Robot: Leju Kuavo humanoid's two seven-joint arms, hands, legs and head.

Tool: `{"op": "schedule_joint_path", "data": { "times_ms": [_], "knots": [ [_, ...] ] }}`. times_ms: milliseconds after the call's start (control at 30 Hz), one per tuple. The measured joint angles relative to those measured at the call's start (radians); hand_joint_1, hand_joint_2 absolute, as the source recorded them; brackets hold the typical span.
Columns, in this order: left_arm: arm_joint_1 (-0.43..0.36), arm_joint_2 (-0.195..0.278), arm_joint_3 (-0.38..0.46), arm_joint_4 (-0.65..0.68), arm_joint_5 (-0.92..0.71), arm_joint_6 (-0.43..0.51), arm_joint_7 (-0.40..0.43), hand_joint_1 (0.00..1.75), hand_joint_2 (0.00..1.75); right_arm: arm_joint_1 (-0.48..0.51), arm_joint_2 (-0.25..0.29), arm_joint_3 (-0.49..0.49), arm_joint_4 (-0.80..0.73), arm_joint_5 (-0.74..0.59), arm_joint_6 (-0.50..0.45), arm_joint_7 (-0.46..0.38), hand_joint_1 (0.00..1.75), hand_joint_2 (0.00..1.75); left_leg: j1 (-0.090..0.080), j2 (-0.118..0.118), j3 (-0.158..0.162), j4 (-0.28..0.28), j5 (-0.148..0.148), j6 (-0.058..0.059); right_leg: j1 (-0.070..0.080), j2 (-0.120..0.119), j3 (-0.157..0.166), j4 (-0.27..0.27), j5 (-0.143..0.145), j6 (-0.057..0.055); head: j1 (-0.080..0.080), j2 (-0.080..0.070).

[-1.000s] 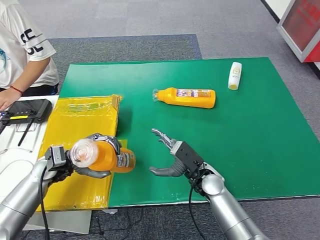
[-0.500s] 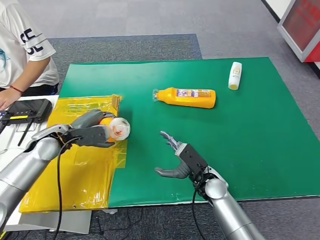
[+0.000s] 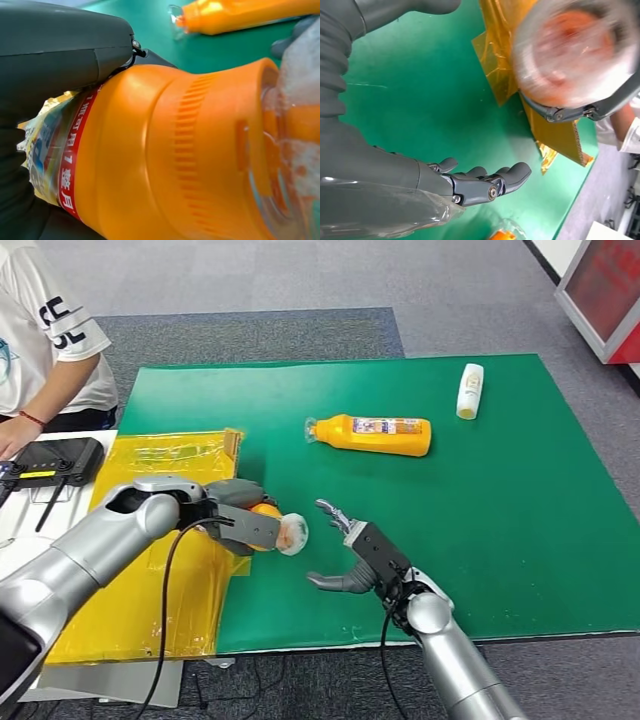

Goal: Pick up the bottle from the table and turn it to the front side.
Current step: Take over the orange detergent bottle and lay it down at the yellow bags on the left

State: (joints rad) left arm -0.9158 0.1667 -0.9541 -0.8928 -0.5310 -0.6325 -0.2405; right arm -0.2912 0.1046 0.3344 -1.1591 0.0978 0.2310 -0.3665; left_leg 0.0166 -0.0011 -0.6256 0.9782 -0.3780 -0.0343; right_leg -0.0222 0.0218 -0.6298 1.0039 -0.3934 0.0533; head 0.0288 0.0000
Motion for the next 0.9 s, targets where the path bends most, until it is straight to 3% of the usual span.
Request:
{"op": "schedule_joint_path", "data": {
  "times_ms": [100,233,400,633,900],
  "knots": [
    [-0.028,0.033,-0.022,0.019,0.162,-0.072,-0.091,1.75,1.75,-0.013,0.000,0.012,0.017,-0.011,0.003,-0.022,0.00,1.75,0.000,0.000,0.000,0.000,0.000,-0.001,0.000,0.000,0.000,0.001,0.000,0.000,0.000,0.000],
    [-0.056,0.087,-0.057,0.029,0.330,-0.127,-0.149,1.75,1.75,-0.035,0.004,0.041,0.042,-0.029,0.002,-0.029,0.00,1.75,0.000,0.000,0.000,0.000,0.001,-0.001,0.000,0.000,0.000,0.001,0.000,0.000,0.000,0.000],
    [-0.087,0.123,-0.118,0.045,0.352,-0.099,-0.092,1.75,1.75,-0.052,0.005,0.065,0.063,-0.042,-0.014,-0.026,0.00,1.75,0.000,0.000,0.000,0.000,0.001,0.000,0.000,0.000,0.000,0.001,0.000,0.000,0.000,0.000],
    [-0.135,0.080,-0.226,0.133,0.290,-0.040,0.034,1.75,1.75,-0.055,0.005,0.071,0.068,-0.035,-0.032,-0.005,0.00,1.75,0.000,-0.001,0.000,0.000,0.001,0.000,0.000,-0.001,0.001,0.001,0.000,0.000,0.000,0.000],
    [-0.151,0.013,-0.289,0.245,0.272,-0.009,0.067,1.75,1.75,-0.055,0.005,0.071,0.067,-0.026,-0.049,0.006,0.00,1.75,0.000,-0.001,0.002,0.000,0.002,-0.001,0.000,-0.001,0.001,0.001,0.002,-0.002,0.000,0.000]
  ]
}}
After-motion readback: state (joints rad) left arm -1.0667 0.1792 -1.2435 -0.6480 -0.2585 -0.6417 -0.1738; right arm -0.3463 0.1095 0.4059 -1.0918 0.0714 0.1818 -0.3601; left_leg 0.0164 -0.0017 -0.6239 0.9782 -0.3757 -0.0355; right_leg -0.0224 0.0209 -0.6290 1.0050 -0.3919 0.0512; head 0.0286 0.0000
